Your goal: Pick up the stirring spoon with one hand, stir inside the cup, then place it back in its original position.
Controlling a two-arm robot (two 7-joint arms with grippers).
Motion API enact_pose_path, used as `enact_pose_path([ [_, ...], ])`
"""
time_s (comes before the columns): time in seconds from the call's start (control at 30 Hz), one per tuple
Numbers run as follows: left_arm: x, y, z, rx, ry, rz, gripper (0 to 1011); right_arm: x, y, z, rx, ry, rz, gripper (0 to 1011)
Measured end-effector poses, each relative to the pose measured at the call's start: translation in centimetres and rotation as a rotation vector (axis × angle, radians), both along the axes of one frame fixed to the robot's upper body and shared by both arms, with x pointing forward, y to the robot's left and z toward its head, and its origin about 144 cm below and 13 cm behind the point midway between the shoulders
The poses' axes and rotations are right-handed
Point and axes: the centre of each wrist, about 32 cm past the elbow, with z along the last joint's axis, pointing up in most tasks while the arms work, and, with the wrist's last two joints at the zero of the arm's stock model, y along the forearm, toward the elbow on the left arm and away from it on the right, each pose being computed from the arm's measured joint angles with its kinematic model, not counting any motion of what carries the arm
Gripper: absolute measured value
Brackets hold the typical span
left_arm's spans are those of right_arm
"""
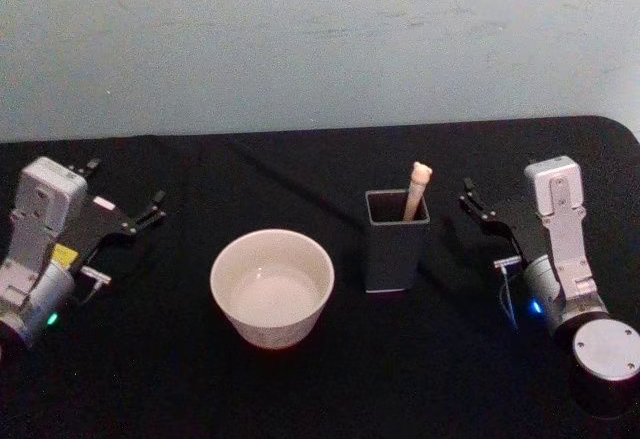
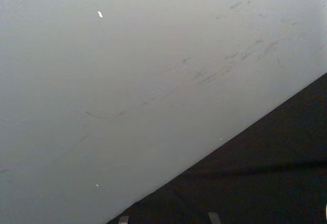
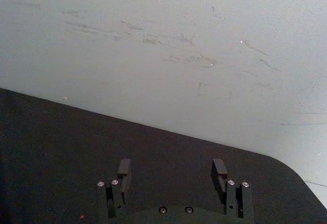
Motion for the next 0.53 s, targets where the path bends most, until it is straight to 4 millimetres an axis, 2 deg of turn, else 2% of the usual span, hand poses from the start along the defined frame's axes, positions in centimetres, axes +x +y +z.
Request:
enact_pose_path([
  [0.53, 0.0, 0.0, 0.0, 0.0, 0.0, 0.0, 1002, 0.0, 0.0, 0.0, 0.0, 0.0, 0.0, 1000],
])
